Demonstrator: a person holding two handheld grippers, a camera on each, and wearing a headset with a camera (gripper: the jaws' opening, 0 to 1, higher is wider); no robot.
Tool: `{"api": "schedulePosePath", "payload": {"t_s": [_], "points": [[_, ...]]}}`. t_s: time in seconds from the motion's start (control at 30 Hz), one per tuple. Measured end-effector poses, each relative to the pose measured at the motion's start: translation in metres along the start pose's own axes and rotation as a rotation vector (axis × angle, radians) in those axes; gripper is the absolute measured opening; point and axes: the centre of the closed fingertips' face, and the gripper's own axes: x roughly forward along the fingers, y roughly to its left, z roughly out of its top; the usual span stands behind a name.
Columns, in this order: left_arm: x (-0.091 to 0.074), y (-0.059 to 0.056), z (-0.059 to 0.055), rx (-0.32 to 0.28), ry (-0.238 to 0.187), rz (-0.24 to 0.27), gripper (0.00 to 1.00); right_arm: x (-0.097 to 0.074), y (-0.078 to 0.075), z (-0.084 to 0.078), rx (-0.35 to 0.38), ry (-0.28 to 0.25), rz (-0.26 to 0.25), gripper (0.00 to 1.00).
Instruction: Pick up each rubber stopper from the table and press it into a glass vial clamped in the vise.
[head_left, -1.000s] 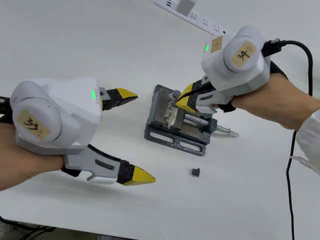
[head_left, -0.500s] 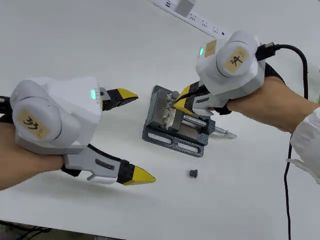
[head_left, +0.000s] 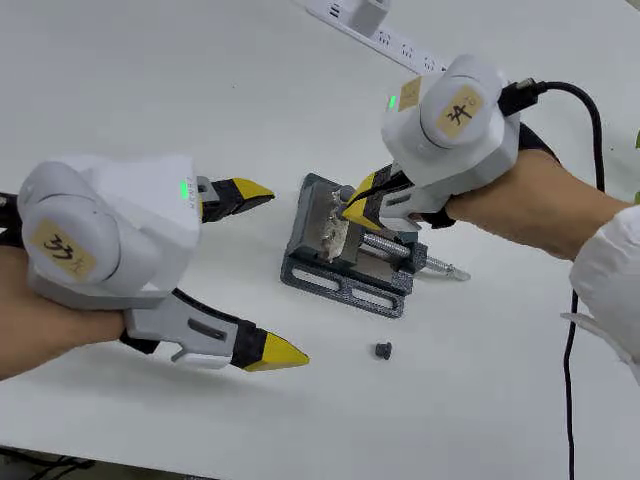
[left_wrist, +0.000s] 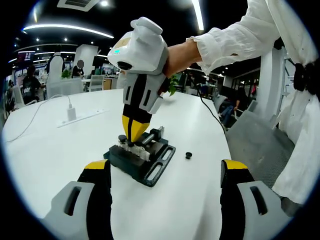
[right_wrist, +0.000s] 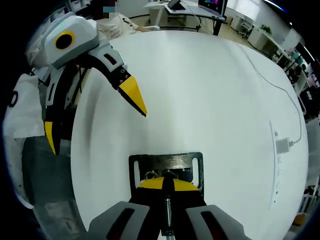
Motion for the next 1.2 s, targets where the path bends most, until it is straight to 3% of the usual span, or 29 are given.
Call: {"api": "schedulePosePath", "payload": {"t_s": [0.33,0.87,1.2], "points": [[0.0002,0.0032,0.0039,0.002,-0.010,0.007,0.89,0.0019,0.0004,0.0003,-0.028,0.034,0.013,0.00],[0.0008,0.0020,0.0058,0.005,-0.014,0.007,0.89,0.0033,-0.0013,-0.0002,-0.038,0.045,0.019,0.00],[0.0015,0.0012,0.0088,0.010,-0.013,0.013,0.89,0.0047,0.0019,0.0007,-0.062,0.089,0.000,0.00]]}}
